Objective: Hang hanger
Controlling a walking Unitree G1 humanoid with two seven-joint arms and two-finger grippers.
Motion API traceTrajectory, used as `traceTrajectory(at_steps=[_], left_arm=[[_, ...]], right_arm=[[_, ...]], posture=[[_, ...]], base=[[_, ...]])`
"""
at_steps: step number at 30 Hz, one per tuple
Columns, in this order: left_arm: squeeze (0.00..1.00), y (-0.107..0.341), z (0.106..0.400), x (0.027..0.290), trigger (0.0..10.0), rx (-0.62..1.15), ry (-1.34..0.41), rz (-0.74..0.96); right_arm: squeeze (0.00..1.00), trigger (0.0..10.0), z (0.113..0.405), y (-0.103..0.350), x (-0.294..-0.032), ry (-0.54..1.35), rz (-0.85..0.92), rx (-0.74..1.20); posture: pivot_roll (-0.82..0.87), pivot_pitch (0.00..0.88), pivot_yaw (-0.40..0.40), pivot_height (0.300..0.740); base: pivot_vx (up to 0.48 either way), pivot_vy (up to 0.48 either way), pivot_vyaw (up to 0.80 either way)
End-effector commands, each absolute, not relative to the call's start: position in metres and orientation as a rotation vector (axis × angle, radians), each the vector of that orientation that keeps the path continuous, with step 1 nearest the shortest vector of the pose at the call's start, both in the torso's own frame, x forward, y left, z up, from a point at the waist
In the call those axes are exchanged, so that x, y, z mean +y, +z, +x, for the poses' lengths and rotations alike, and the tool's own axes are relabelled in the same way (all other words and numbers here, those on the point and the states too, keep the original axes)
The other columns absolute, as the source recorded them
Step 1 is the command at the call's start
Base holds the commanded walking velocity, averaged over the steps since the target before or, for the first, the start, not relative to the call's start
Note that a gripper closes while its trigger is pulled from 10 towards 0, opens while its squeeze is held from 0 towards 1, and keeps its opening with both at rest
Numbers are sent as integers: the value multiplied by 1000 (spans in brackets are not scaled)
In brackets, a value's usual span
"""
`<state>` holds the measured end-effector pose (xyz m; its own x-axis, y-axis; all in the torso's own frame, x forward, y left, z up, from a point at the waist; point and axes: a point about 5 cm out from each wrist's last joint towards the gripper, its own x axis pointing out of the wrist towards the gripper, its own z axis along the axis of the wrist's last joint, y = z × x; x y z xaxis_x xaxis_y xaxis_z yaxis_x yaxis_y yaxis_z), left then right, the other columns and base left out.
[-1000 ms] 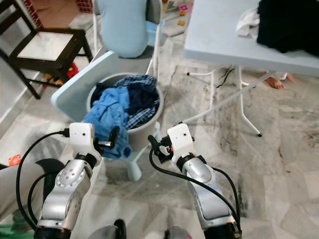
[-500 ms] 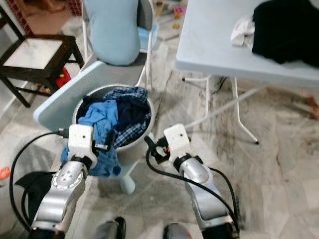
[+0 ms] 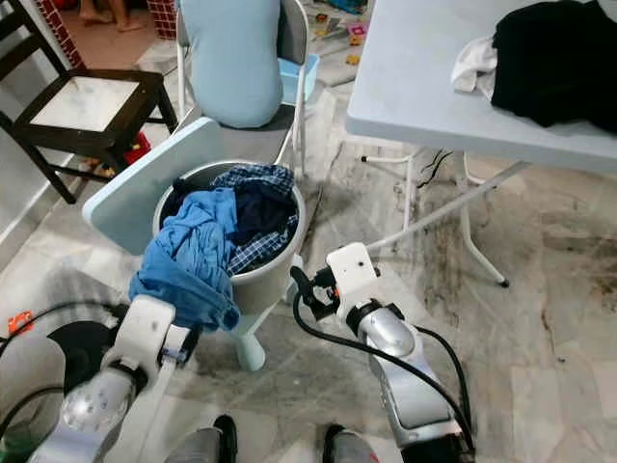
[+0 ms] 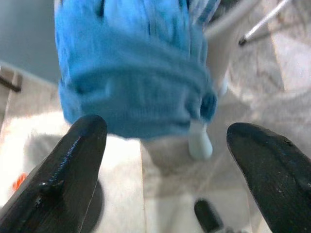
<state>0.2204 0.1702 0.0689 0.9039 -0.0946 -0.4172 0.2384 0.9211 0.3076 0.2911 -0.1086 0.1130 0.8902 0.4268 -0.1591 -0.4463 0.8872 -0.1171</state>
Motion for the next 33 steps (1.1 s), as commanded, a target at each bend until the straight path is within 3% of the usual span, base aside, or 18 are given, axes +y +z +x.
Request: traceTrajectory(at_steps=[1, 13, 20, 33], left_arm=[[0, 68, 219, 170, 10000, 425, -197, 371], [0, 65, 243, 162, 10000, 455, -242, 364], [0, 57, 253, 184, 10000, 491, -264, 405], [0, 50, 280, 192, 10000, 493, -242, 394]], right_arm=[[0, 10000, 291, 110, -108, 458, -149, 140], [0, 10000, 289, 110, -108, 456, -149, 144], [0, 10000, 283, 109, -113, 450, -160, 157], [0, 10000, 283, 112, -112, 459, -174, 151]], posture=[[38, 260, -36, 740], [6, 273, -30, 740], [-18, 294, -36, 740], [-40, 305, -41, 740]], base=[[0, 0, 0], [0, 0, 0], [0, 0, 0], [0, 0, 0]])
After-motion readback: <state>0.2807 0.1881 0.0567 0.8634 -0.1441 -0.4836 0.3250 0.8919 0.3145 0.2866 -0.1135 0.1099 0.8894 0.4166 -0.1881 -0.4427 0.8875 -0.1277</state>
